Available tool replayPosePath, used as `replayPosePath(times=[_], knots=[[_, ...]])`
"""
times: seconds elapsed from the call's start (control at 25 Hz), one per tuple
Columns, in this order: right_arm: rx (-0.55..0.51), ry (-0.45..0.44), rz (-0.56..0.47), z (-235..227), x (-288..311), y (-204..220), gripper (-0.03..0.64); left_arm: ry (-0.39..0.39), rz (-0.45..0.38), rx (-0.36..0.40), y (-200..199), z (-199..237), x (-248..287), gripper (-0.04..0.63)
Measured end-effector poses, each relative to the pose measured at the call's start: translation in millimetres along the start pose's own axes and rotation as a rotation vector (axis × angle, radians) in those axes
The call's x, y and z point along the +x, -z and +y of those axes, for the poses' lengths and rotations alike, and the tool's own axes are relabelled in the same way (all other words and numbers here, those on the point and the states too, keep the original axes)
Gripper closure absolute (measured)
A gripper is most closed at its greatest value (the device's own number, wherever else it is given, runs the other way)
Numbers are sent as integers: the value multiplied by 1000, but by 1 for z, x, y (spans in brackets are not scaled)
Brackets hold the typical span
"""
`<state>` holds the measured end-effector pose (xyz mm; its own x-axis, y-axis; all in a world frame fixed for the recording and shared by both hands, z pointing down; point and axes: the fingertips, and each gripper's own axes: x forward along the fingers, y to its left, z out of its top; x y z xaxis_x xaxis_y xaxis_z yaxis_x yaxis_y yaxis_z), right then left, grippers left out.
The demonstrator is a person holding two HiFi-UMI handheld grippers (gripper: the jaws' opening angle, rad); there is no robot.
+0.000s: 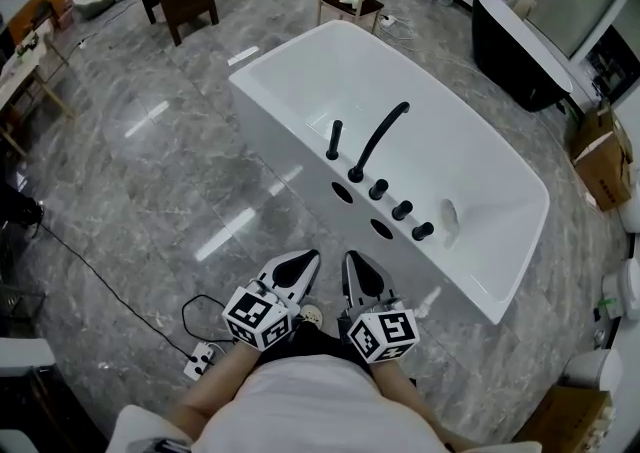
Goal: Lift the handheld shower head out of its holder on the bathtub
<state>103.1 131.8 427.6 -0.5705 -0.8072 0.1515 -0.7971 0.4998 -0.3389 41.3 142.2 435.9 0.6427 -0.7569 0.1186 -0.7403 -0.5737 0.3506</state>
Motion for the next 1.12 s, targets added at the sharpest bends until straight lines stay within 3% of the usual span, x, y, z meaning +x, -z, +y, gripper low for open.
replayPosePath(times=[0.4,0.72,1.12], knots=[[18,20,-11,-25,1,-7,598,-31,10,0,4,-1,15,583],[37,-7,-1,-20,4,-3,598,-62,22,-21,10,0,9,583],[34,-14,7,-28,22,-6,597,-56,26,-34,8,13,27,583]])
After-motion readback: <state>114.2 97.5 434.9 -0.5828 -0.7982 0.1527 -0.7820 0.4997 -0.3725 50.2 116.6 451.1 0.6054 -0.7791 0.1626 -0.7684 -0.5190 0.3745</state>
